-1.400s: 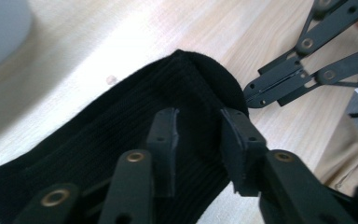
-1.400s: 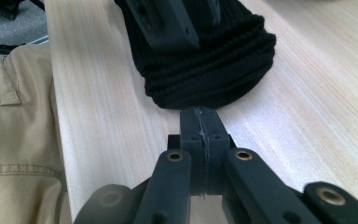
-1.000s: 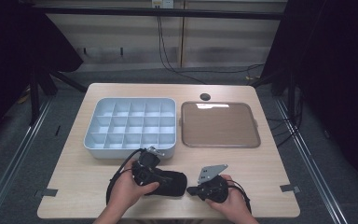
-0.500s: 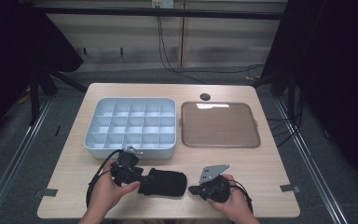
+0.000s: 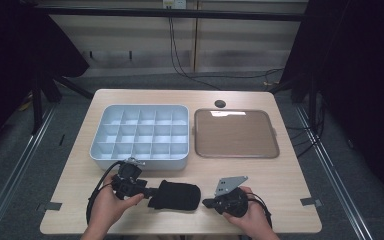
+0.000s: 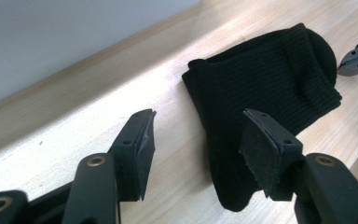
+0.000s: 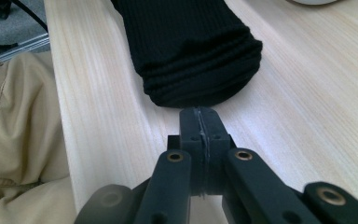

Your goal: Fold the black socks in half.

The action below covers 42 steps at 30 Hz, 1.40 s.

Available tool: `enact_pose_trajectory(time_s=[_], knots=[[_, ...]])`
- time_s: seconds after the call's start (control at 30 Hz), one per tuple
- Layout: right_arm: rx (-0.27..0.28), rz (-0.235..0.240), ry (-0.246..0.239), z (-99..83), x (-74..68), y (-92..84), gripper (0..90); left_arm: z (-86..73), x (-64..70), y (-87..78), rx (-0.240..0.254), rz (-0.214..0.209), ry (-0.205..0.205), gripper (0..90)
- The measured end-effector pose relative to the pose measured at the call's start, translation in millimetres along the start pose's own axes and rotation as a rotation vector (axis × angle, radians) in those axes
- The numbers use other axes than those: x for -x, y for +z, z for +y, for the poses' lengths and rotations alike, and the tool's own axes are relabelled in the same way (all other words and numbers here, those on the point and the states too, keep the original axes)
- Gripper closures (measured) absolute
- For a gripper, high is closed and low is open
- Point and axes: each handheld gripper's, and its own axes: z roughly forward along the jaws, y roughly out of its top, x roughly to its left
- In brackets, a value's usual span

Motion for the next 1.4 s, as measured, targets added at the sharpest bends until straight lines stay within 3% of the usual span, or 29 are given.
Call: enact_pose_trajectory(time_s=[0.2, 0.43, 0.9, 0.97, 1.4], knots=[[-0.002, 0.005, -0.010, 1.2, -1.2, 1.8, 90.0, -0.6, -1.8, 5.2, -0.009, 0.011, -0.002, 44.2], [-0.008, 0.009, -0.015, 3.5, -0.9, 5.0, 90.0, -0.7, -2.0, 8.1, -0.009, -0.036, -0.013, 44.2], [-0.026, 0.024, -0.039, 9.6, 0.9, 14.7, 90.0, -9.5, -4.7, 18.1, -0.045, -0.016, -0.038, 44.0], [-0.029, 0.020, -0.044, 9.6, 0.1, 15.3, 90.0, -9.7, -3.8, 20.3, -0.045, -0.014, -0.056, 44.2], [-0.035, 0.018, -0.047, 7.9, 0.3, 16.3, 90.0, -7.7, -4.3, 24.0, -0.054, -0.013, -0.054, 46.5]])
